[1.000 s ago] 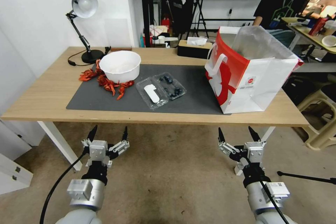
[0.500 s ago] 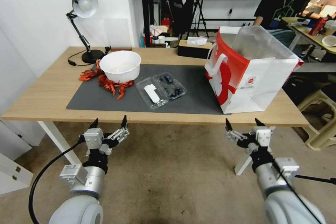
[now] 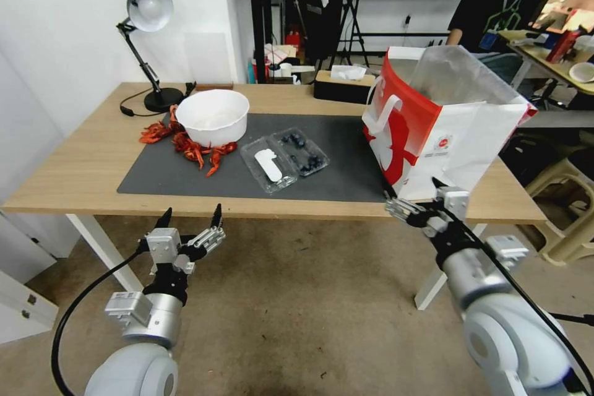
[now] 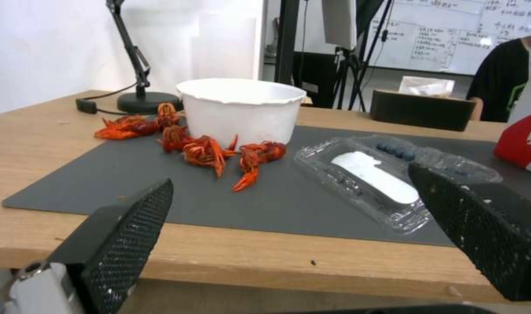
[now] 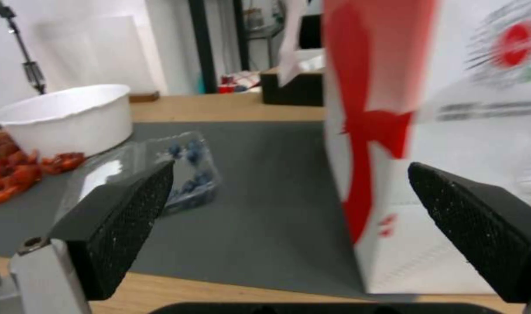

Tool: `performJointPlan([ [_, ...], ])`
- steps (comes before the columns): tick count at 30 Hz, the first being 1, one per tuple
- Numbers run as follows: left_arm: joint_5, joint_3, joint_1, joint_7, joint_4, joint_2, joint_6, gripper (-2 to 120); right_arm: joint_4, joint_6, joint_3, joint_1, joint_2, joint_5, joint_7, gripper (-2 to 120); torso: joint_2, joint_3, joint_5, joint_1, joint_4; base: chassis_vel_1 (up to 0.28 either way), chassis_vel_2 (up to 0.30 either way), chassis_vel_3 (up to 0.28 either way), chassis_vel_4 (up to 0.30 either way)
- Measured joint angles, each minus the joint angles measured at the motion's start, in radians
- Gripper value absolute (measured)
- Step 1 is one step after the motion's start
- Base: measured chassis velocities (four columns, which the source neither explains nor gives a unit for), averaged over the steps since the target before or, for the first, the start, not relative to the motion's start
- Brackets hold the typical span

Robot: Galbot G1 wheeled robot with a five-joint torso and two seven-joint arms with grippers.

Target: Close the takeout container lid, then place the container into the takeout bag.

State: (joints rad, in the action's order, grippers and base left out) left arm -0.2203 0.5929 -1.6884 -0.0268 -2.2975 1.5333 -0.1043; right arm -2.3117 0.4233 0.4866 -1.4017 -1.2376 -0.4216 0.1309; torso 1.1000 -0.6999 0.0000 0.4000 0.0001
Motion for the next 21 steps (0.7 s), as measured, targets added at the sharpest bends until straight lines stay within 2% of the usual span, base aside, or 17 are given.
performJointPlan([
  [6,0.006,0.009,-0.005,-0.002,0.004,0.011,0.009,100,0.098,-0.025,-0.112,0.107,0.066,-0.046,0.066,100,0.000,0.000,-0.0001,0.000,-0.0002,0.000,0.000,0.000,0.000],
  [8,0.008,0.015,-0.005,-0.002,0.009,0.017,0.014,100,0.149,-0.023,-0.185,0.183,0.090,-0.081,0.115,100,0.000,0.000,0.0000,0.000,0.0000,0.000,0.000,0.000,0.000],
  [17,0.009,0.032,-0.008,-0.003,0.019,0.022,0.023,100,0.270,-0.001,-0.334,0.375,0.111,-0.153,0.246,100,0.000,0.000,0.0000,0.000,0.0000,0.000,0.000,0.000,0.000],
  [20,0.009,0.040,-0.009,-0.003,0.028,0.027,0.036,100,0.372,0.028,-0.426,0.510,0.098,-0.210,0.339,100,0.000,0.000,-0.0002,0.000,-0.0002,0.000,0.000,0.000,0.000],
  [21,0.009,0.040,-0.009,-0.003,0.028,0.027,0.036,100,0.372,0.028,-0.426,0.510,0.098,-0.210,0.339,100,0.000,0.000,-0.0002,0.000,-0.0002,0.000,0.000,0.000,0.000],
])
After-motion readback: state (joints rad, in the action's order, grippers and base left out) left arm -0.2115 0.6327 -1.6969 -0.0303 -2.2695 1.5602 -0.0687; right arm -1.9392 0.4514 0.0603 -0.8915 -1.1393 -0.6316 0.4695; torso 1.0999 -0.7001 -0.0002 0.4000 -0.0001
